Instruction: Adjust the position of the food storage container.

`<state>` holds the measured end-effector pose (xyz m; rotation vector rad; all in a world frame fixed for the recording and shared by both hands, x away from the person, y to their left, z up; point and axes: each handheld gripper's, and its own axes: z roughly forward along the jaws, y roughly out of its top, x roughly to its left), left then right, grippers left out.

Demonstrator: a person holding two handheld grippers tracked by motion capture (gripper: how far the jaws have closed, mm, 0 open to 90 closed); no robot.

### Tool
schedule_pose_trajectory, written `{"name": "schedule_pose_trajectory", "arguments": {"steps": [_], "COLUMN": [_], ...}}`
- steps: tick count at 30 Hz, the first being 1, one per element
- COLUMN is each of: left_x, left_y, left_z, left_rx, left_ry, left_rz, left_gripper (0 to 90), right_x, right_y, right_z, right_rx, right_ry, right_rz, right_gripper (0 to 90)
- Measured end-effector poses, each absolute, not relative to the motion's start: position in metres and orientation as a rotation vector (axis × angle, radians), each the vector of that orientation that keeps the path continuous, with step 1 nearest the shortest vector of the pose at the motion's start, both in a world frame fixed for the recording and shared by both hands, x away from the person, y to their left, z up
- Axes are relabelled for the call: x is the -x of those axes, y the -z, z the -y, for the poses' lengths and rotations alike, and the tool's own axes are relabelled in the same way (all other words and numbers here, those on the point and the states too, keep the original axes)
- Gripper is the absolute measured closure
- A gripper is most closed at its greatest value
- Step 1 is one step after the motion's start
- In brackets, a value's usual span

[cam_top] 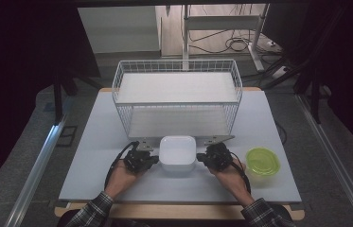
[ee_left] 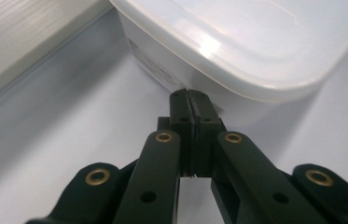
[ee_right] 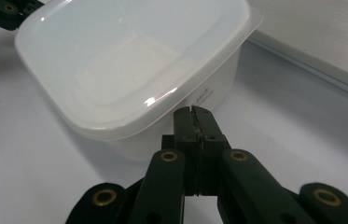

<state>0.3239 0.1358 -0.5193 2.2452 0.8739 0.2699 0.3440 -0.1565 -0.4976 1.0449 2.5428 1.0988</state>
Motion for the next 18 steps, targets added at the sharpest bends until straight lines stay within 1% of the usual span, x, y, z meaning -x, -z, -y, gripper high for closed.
{"name": "schedule_pose_trajectory", "arguments": {"steps": [3, 5, 6, 9, 11, 18], "left_x": [-0.328, -0.341, -0.341, -0.361, -0.368, -0.372], "left_y": [0.516, 0.515, 0.515, 0.518, 0.522, 0.523], "left_z": [-0.135, -0.133, -0.133, -0.132, -0.132, -0.133], "left_rx": [-2.233, -2.193, -2.193, -2.178, -2.125, -2.101], "left_ry": [-0.301, -0.343, -0.343, -0.389, -0.371, -0.366], "left_rz": [-0.886, -0.934, -0.934, -0.947, -0.988, -1.001], "left_gripper": [89.8, 89.8, 89.8, 89.8, 89.6, 89.4], "right_x": [-0.345, -0.351, -0.351, -0.363, -0.376, -0.388], "right_y": [0.499, 0.498, 0.498, 0.499, 0.501, 0.503], "right_z": [0.156, 0.156, 0.156, 0.155, 0.152, 0.150], "right_rx": [-1.030, -1.037, -1.037, -1.054, -1.070, -1.087], "right_ry": [-1.069, -1.073, -1.073, -1.084, -1.091, -1.120], "right_rz": [-2.546, -2.526, -2.526, -2.495, -2.478, -2.477], "right_gripper": [89.6, 89.5, 89.5, 89.6, 89.5, 89.6]}}
